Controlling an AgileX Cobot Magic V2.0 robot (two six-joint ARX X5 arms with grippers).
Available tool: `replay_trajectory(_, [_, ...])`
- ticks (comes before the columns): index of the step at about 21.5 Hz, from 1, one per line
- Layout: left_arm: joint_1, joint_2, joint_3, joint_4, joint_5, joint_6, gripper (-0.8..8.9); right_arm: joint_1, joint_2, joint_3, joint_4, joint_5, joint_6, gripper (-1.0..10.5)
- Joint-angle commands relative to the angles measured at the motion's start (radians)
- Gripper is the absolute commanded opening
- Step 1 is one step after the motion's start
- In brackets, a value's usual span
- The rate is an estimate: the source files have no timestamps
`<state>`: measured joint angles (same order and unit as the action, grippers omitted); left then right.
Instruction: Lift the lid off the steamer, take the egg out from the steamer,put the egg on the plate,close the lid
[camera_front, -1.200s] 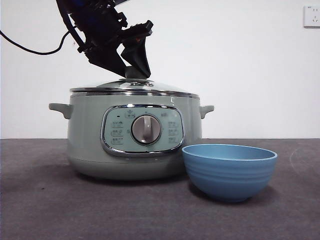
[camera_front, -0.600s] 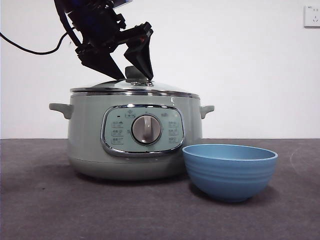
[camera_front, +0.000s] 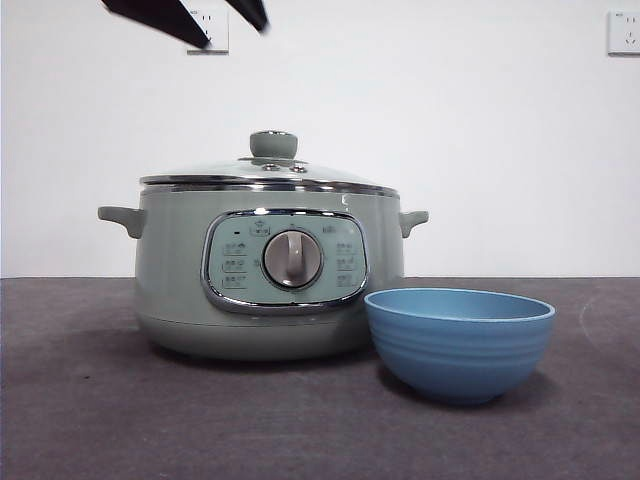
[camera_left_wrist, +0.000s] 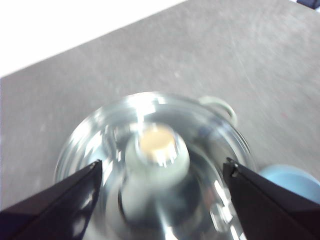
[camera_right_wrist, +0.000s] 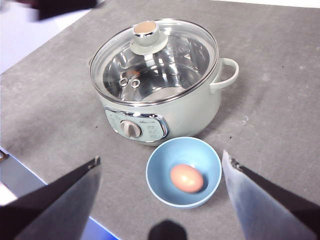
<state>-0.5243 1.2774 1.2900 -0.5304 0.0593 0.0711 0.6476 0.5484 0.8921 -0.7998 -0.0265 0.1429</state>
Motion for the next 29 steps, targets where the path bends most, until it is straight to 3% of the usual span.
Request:
replay_trajectory(1, [0.000, -0.097, -0.005, -0.148, 0.003, -0.001, 4.09, 0.002, -0.001, 0.002, -0.002, -0.005, 0.006, 4.1])
replay_trajectory(4, [0.000, -0.220, -0.005, -0.344, 0.006, -0.025, 4.08, 0.002, 0.000, 0.002, -0.028, -0.056, 0.006, 4.1])
replay_trajectory(8, [0.000, -0.346, -0.005, -0.541, 0.114, -0.053, 4.08, 0.002, 0.001, 0.002, -0.080, -0.130, 0.006, 4.1])
replay_trajectory(13, [0.000, -0.397, -0.005, -0.694, 0.159, -0.052, 4.04, 0.002, 0.001, 0.002, -0.137, -0.133, 0.007, 4.1])
replay_trajectory(15, [0.000, -0.397, -0.005, -0.715, 0.159, -0.051, 3.93, 0.002, 0.001, 0.002, -0.150, -0.133, 0.007, 4.0])
replay_trajectory(16, [0.000, -0.396, -0.005, -0.721, 0.159, -0.049, 3.14, 0.002, 0.001, 0.002, -0.157, -0.134, 0.007, 3.5])
replay_trajectory(17, [0.000, -0.396, -0.005, -0.719, 0.159, -0.048, 1.49, 0.002, 0.001, 0.002, -0.167, -0.133, 0.007, 2.0])
replay_trajectory(19, [0.000, -0.396, -0.005, -0.717, 0.159, -0.046, -0.27, 0.002, 0.001, 0.002, -0.174, -0.133, 0.007, 0.1])
replay_trajectory(29, [0.000, -0.396, -0.005, -0.710, 0.155, -0.042, -0.04, 0.001, 0.001, 0.002, -0.175, -0.129, 0.006, 0.0])
